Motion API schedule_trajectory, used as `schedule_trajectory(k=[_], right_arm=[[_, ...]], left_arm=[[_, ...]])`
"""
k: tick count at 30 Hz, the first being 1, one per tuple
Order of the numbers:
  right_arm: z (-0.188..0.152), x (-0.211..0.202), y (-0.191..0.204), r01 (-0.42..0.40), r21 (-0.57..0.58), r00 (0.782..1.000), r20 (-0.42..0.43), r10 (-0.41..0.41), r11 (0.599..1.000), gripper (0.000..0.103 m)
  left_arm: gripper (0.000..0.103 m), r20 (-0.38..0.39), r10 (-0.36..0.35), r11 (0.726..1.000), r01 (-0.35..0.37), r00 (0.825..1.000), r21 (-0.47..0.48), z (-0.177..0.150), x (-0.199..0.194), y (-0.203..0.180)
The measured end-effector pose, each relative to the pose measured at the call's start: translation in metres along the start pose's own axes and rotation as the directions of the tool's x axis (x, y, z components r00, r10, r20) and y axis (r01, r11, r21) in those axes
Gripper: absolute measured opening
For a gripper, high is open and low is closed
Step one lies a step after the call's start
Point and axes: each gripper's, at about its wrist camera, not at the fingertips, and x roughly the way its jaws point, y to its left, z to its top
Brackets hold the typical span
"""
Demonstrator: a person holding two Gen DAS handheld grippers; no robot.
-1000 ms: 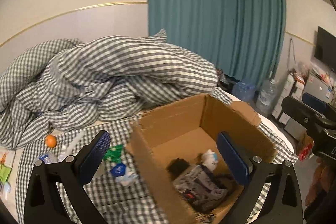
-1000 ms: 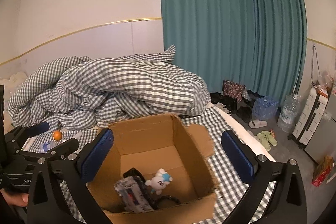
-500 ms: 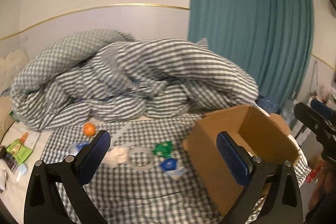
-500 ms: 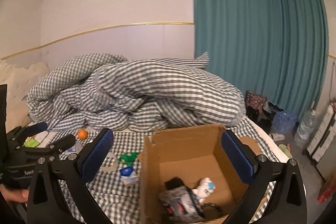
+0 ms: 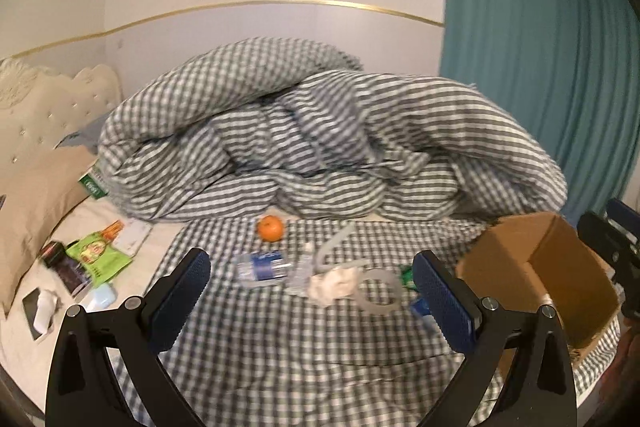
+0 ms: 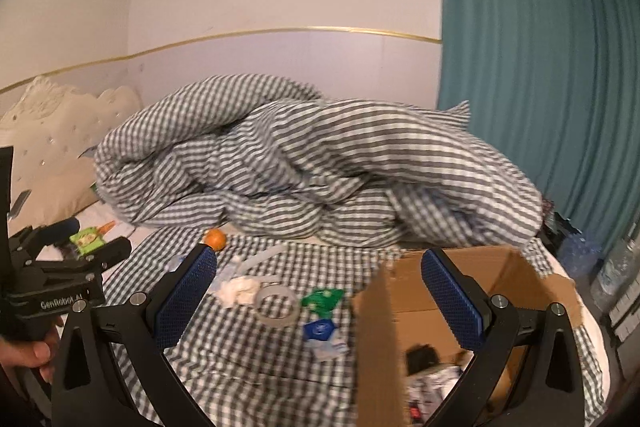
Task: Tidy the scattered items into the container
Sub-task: 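Move both grippers back toward the water bottle and tape roll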
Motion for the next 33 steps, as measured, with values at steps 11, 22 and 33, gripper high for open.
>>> schedule_trajectory(k=[11, 22, 33], right_arm=[[-0.011, 0.056, 0.044, -0.062, -0.049, 0.995, -0.076, 0.058, 0.997, 0.103], [-0.024, 0.104, 0.046, -0.064, -0.065, 0.988, -0.144, 0.054, 0.996, 0.103], [-0.045, 0.153, 0.046, -0.075, -0.063, 0.972, -0.226, 0.058, 0.995, 0.103]], left_arm=[[0.103, -0.040, 0.026, 0.999, -0.028, 0.999, -0.047, -0.007, 0.033, 0.045], [0.103, -0.113, 0.035, 0.998, -0.041, 0.993, -0.054, -0.018, 0.096, 0.055], [0.103, -0.170, 0.054, 0.997, -0.064, 0.984, -0.051, -0.024, 0.155, 0.058]])
